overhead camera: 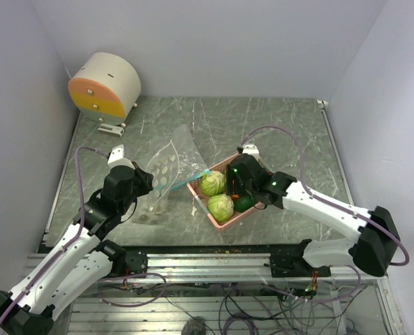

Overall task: Place the food in the zip-top bag and seal the zipper
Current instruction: Pick up the fake fruit from the bin.

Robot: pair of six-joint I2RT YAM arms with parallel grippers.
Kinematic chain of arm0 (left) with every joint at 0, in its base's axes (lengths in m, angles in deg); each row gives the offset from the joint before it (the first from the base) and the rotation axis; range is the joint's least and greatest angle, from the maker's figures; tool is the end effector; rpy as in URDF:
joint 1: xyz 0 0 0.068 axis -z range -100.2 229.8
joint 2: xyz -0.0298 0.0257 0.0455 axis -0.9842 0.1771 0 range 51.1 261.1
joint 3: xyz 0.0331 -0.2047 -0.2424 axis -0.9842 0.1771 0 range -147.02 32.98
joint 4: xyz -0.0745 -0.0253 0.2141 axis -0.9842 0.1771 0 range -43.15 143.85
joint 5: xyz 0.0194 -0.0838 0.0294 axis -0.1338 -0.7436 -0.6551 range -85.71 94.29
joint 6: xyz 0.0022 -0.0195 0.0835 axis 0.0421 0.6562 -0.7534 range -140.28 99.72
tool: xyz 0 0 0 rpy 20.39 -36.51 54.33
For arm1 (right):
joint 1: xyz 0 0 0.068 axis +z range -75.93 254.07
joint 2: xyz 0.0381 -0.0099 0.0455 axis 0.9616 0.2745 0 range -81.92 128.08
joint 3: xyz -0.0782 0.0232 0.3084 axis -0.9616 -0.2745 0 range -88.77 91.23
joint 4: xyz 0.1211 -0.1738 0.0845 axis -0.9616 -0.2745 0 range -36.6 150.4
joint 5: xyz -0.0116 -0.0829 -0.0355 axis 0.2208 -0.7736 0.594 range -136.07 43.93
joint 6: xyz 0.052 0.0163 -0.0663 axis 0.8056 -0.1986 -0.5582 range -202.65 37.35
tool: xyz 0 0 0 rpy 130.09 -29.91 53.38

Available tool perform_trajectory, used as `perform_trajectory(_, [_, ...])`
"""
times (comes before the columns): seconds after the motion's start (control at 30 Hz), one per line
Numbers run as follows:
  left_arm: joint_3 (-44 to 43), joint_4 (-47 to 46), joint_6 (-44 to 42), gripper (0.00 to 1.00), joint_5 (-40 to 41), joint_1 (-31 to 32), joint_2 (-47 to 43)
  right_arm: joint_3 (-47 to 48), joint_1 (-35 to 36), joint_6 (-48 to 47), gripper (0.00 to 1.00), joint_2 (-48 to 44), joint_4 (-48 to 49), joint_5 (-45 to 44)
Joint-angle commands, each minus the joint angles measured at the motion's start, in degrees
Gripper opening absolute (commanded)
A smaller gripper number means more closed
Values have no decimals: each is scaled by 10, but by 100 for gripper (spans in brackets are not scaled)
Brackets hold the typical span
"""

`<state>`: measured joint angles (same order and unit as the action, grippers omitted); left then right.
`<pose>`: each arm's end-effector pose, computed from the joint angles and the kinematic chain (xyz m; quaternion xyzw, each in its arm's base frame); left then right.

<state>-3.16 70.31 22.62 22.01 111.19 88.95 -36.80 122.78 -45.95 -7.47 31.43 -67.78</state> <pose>0.1118 -0.0413 0.2962 -0.1658 0.8216 -0.2161 0.5007 0.1811 0.1636 0.2762 -0.0351 0.9285 0.0892 0.3588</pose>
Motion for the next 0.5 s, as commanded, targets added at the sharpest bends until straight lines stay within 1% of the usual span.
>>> perform_trajectory(0.0, [-5, -17, 2, 7, -8, 7, 4, 48, 4, -41, 24, -71, 21, 76])
perform_trajectory(0.1, [-3, -19, 5, 7, -10, 8, 4, 73, 15, -75, 23, -97, 80, 190])
perform_trajectory(0.2, [-1, -22, 8, 7, -9, 9, 3, 69, 27, -89, 22, -108, 196, 318])
perform_trajectory(0.27, [-3, -22, 7, 7, -9, 9, 5, 75, 32, -91, 22, -94, 242, 370])
perform_trajectory(0.47, [-7, -20, 9, 7, -13, 13, 5, 126, 40, -84, 22, 6, 320, 396])
